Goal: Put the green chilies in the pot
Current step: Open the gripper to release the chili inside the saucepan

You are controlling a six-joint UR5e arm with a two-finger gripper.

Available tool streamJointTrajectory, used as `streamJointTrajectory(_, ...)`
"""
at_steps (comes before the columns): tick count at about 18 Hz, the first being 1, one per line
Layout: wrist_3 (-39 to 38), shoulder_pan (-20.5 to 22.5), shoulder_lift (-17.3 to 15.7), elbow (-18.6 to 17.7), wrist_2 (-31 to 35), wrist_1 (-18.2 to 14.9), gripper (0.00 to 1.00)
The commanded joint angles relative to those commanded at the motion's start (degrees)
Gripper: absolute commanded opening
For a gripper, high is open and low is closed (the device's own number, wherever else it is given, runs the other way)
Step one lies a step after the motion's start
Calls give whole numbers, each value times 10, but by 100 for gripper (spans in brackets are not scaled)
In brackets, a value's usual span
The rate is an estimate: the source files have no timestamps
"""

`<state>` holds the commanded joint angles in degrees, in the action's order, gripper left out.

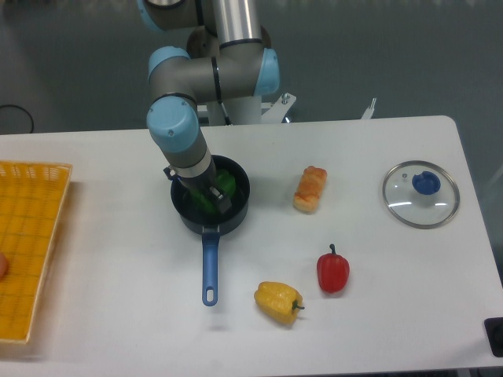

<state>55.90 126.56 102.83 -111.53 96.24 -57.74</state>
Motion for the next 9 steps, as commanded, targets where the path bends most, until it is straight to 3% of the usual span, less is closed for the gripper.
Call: streamJointTrajectory(9, 3, 5, -15, 18, -1, -2, 96)
